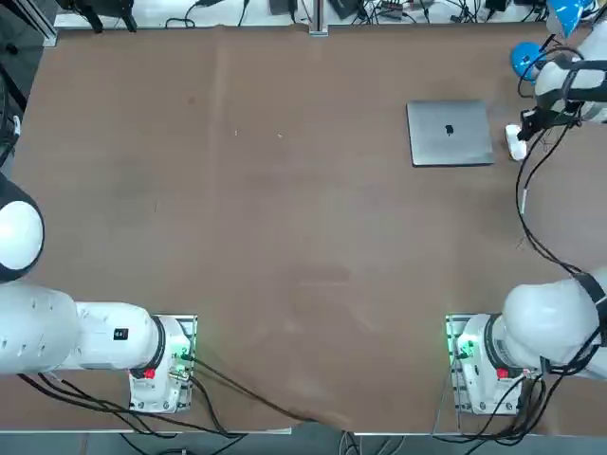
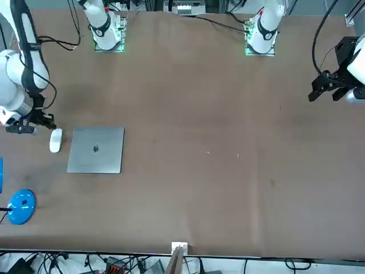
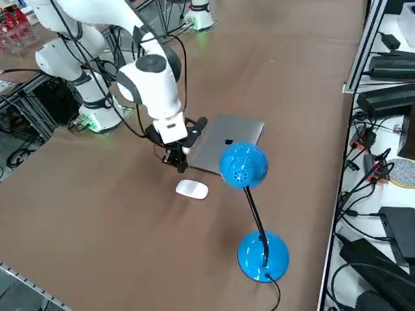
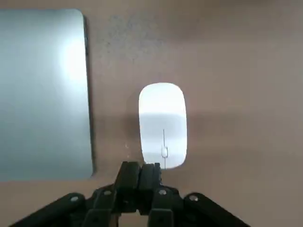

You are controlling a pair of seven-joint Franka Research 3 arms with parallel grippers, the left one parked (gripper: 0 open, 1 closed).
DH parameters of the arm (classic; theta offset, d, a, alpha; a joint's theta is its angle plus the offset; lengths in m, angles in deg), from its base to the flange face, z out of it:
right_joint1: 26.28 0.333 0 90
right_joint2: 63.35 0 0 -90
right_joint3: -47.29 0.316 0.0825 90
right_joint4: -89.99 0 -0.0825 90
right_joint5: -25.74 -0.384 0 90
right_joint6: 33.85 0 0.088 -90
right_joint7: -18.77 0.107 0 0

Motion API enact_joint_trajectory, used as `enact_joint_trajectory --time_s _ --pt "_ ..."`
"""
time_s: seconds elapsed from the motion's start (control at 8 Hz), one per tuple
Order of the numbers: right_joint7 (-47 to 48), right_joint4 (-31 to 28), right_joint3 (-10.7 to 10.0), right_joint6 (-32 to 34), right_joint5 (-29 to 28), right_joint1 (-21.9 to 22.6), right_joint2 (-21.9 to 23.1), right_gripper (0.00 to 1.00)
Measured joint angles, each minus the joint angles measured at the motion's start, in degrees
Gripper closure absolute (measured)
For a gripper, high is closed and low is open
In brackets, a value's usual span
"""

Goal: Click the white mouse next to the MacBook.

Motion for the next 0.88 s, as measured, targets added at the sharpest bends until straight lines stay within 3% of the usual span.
enact_joint_trajectory --time_s 0.38,0.88 --pt "-0.01 -0.03 0.00 -4.32 0.00 -0.05 -3.86 0.99" --pt "-0.01 -0.07 0.10 -4.83 0.00 -0.06 -5.02 0.99"
